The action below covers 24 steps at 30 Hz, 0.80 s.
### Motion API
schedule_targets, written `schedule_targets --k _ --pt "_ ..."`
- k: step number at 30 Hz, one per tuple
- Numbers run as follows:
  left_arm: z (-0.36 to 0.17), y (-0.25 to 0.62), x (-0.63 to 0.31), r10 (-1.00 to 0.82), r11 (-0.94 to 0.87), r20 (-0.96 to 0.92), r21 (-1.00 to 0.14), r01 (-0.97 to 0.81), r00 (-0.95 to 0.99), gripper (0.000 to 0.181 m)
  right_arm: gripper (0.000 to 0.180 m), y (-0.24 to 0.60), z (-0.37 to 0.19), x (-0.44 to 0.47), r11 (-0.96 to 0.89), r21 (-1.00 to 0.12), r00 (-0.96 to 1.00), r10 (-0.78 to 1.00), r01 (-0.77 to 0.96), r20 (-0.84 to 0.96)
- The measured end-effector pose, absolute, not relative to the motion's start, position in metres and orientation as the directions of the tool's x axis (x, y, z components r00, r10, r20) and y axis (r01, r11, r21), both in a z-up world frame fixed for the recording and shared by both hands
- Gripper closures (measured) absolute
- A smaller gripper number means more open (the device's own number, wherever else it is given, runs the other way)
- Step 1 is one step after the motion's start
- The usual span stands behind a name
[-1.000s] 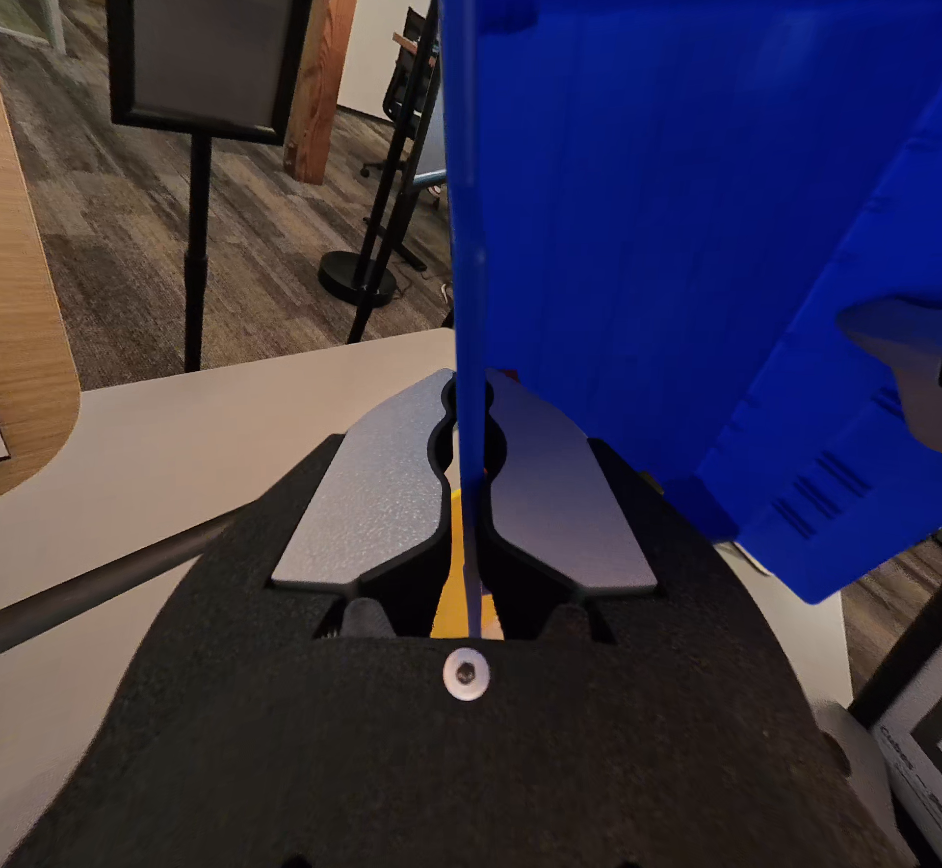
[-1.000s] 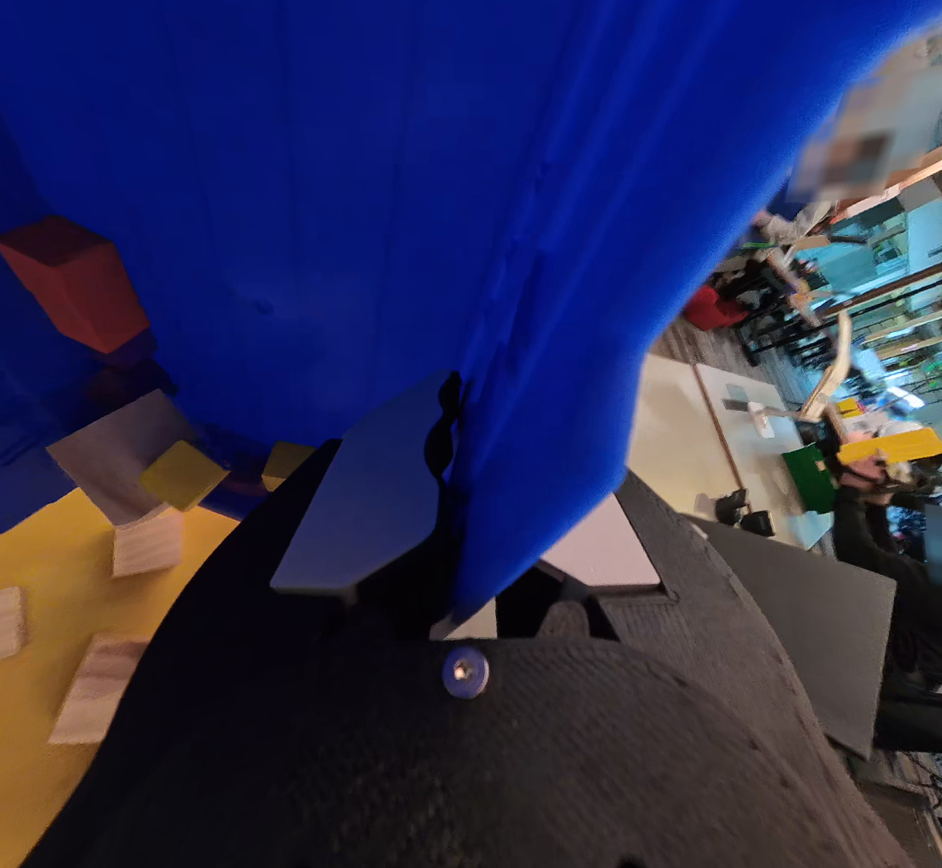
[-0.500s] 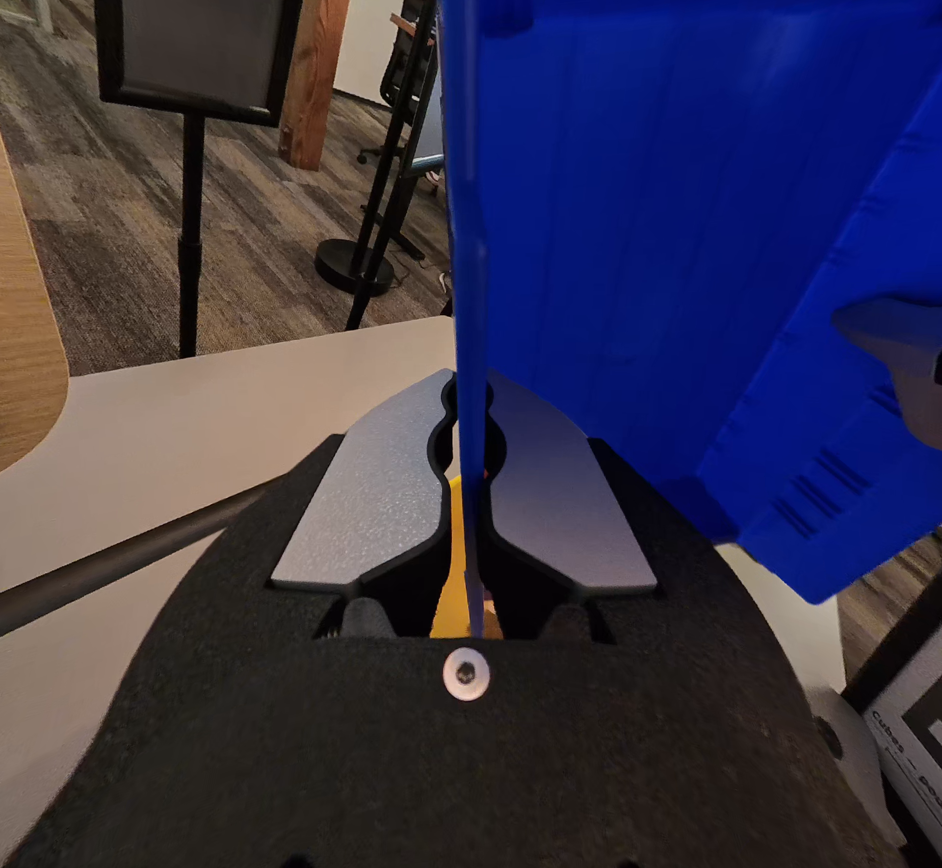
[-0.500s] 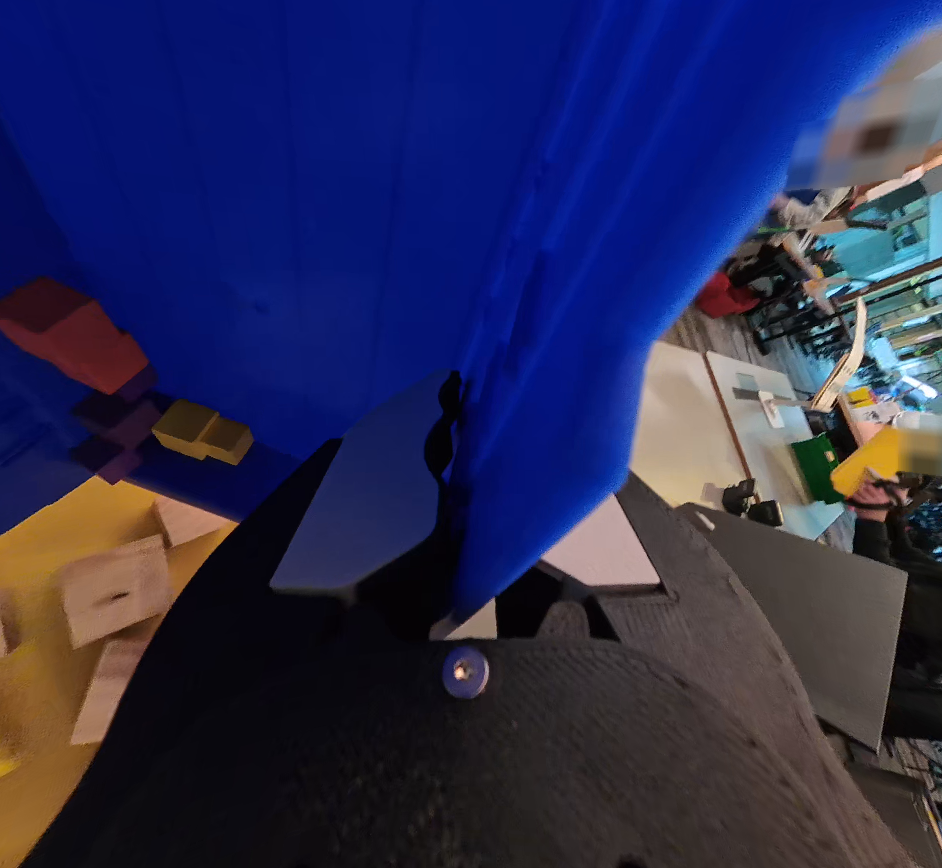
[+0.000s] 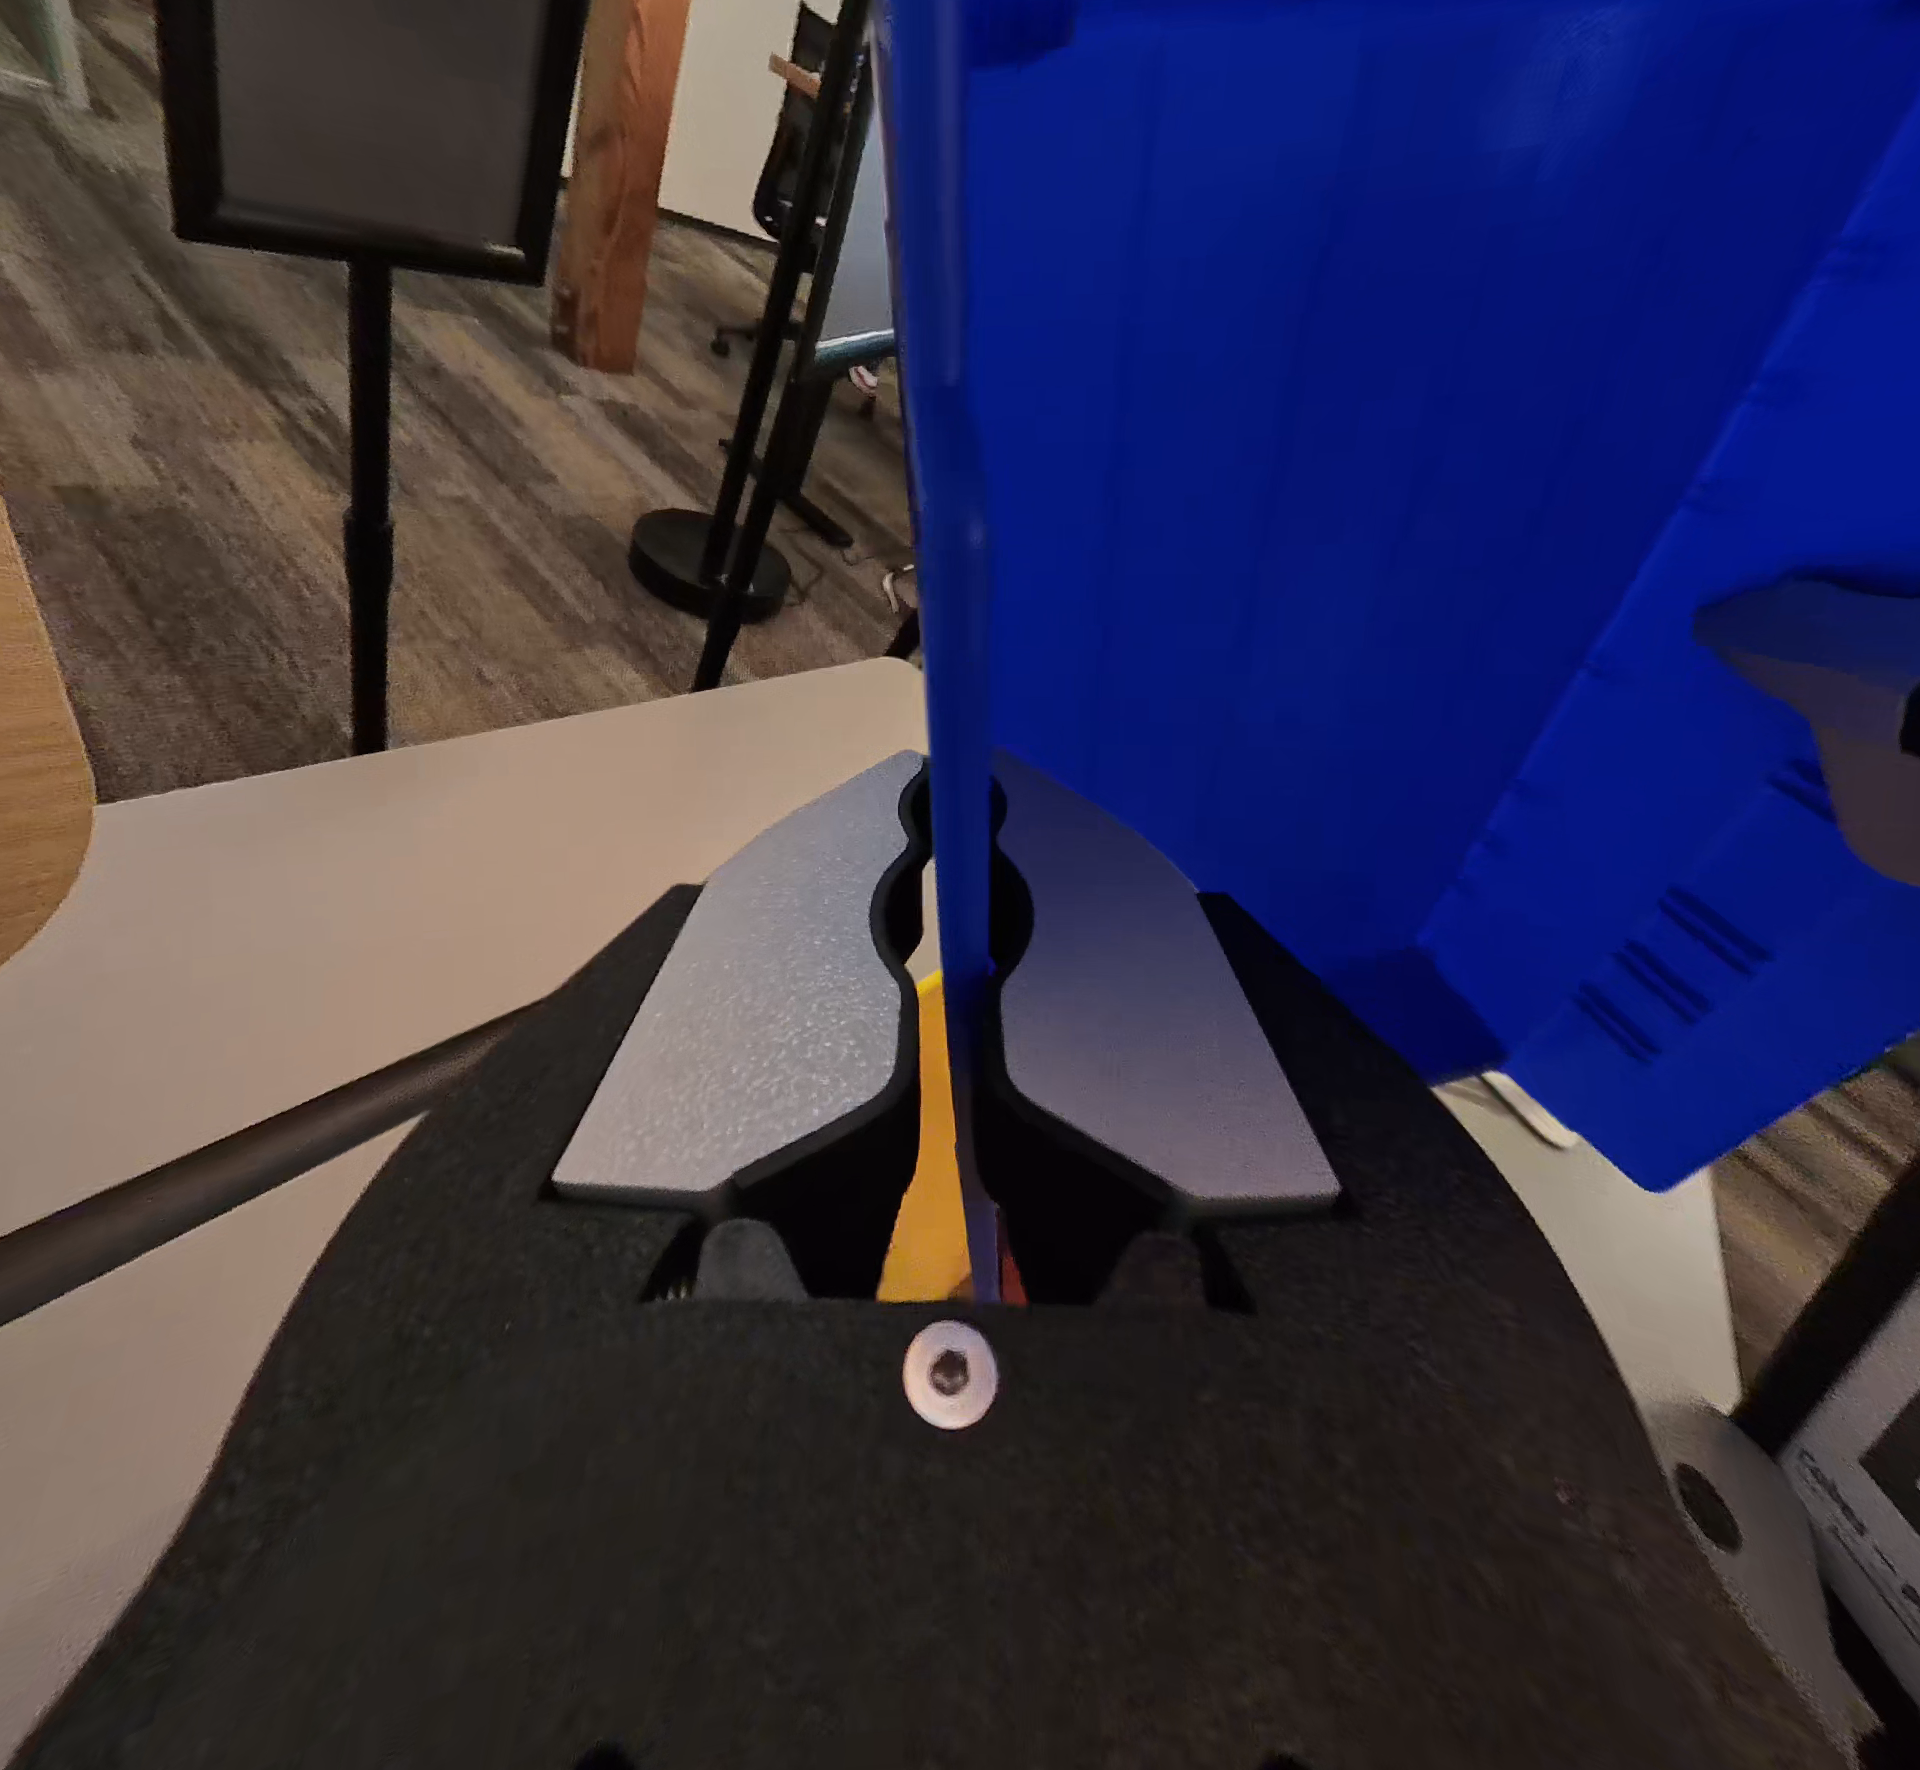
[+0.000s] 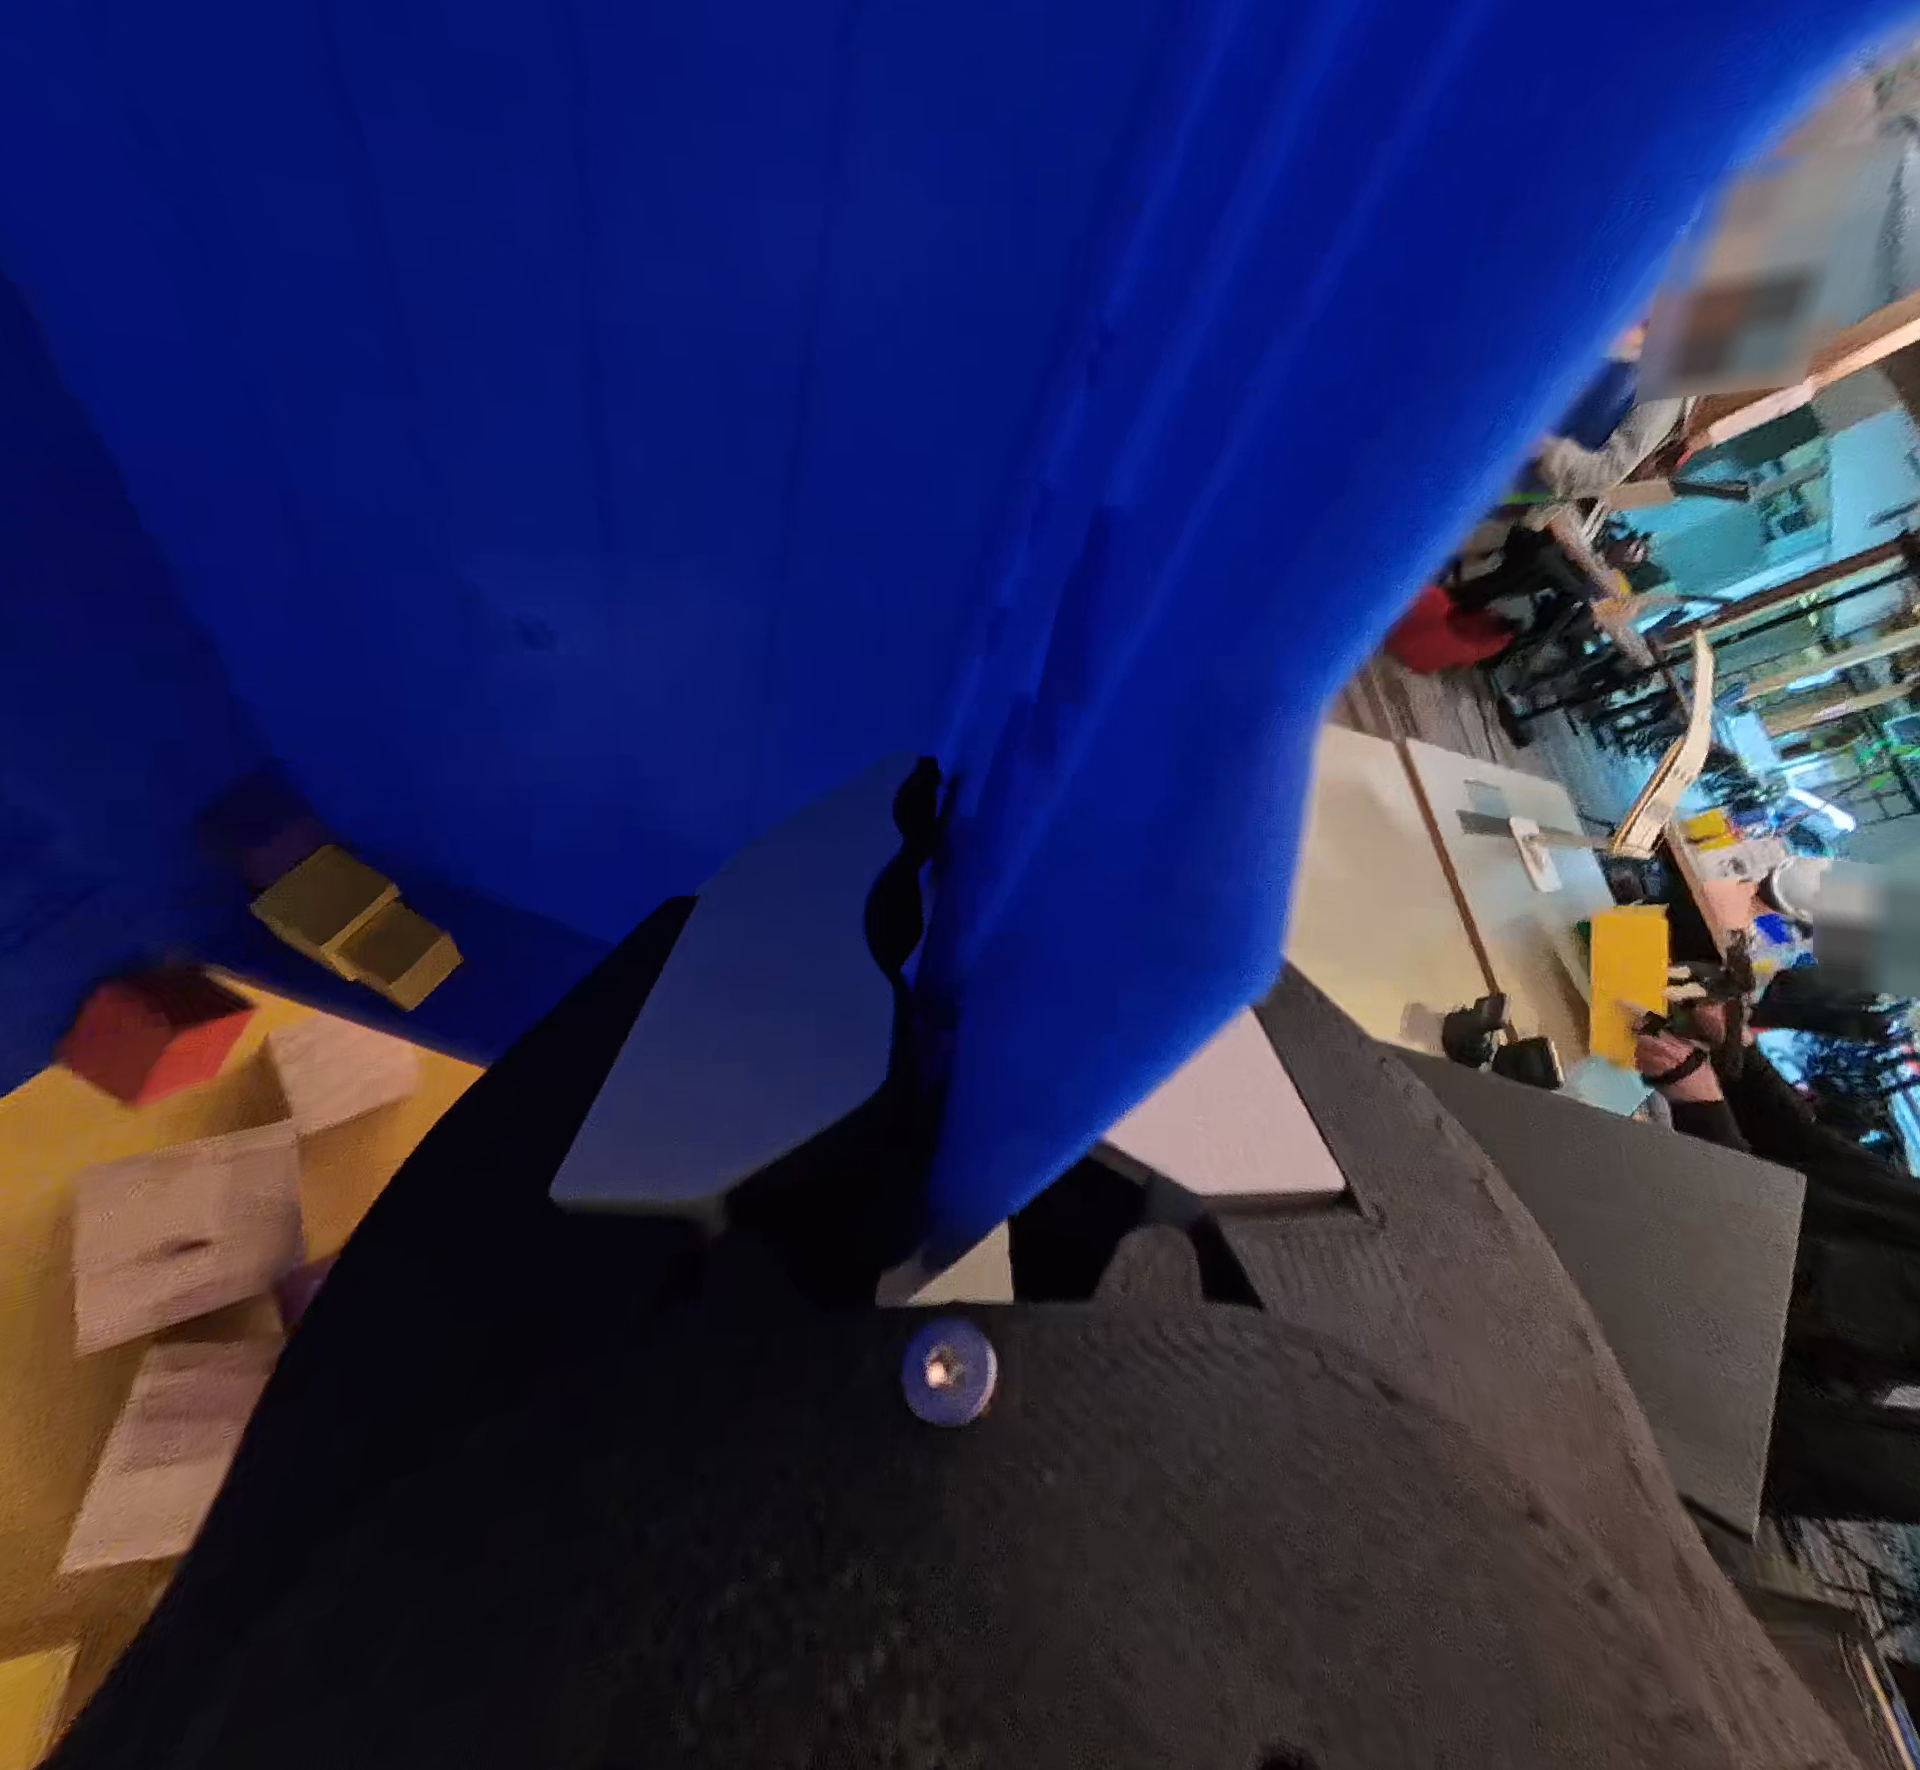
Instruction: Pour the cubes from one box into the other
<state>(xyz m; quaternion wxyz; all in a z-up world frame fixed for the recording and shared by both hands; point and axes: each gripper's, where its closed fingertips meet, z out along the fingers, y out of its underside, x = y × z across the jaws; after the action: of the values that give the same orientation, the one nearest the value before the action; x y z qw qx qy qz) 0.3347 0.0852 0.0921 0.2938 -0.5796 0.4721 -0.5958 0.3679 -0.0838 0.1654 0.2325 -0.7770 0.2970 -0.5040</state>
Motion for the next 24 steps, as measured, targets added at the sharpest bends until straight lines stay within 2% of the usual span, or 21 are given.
schedule_targets --k 1,3,6,9,12,15,18,21,24 --pt "0.090 0.085 0.335 -0.901 -0.375 0.409 -0.903 -0.211 -0.147 0.176 0.171 -0.085 0.162 0.369 -0.716 -0.655 0.322 -0.696 -0.242 0.642" --pt "0.091 0.083 0.335 -0.892 -0.380 0.420 -0.897 -0.225 -0.167 0.176 0.171 -0.087 0.159 0.366 -0.703 -0.644 0.346 -0.710 -0.301 0.613" --pt "0.098 0.085 0.334 -0.900 -0.376 0.405 -0.908 -0.182 -0.161 0.176 0.171 -0.084 0.173 0.367 -0.722 -0.662 0.303 -0.689 -0.202 0.658" --pt "0.096 0.082 0.334 -0.891 -0.383 0.419 -0.900 -0.206 -0.175 0.176 0.171 -0.088 0.165 0.365 -0.703 -0.644 0.345 -0.710 -0.301 0.614" --pt "0.103 0.084 0.332 -0.899 -0.381 0.403 -0.912 -0.151 -0.170 0.176 0.171 -0.083 0.181 0.362 -0.727 -0.666 0.281 -0.682 -0.168 0.675" --pt "0.099 0.082 0.332 -0.884 -0.401 0.431 -0.898 -0.183 -0.179 0.176 0.171 -0.087 0.170 0.360 -0.711 -0.653 0.325 -0.702 -0.260 0.634" --pt "0.108 0.084 0.329 -0.899 -0.386 0.402 -0.915 -0.115 -0.175 0.176 0.171 -0.084 0.185 0.358 -0.722 -0.677 0.266 -0.687 -0.143 0.676" --pt "0.105 0.082 0.330 -0.896 -0.384 0.408 -0.910 -0.155 -0.177 0.176 0.171 -0.089 0.175 0.359 -0.700 -0.675 0.304 -0.712 -0.233 0.633" --pt "0.111 0.083 0.328 -0.904 -0.375 0.391 -0.919 -0.119 -0.173 0.176 0.171 -0.086 0.185 0.358 -0.711 -0.689 0.266 -0.698 -0.140 0.665"
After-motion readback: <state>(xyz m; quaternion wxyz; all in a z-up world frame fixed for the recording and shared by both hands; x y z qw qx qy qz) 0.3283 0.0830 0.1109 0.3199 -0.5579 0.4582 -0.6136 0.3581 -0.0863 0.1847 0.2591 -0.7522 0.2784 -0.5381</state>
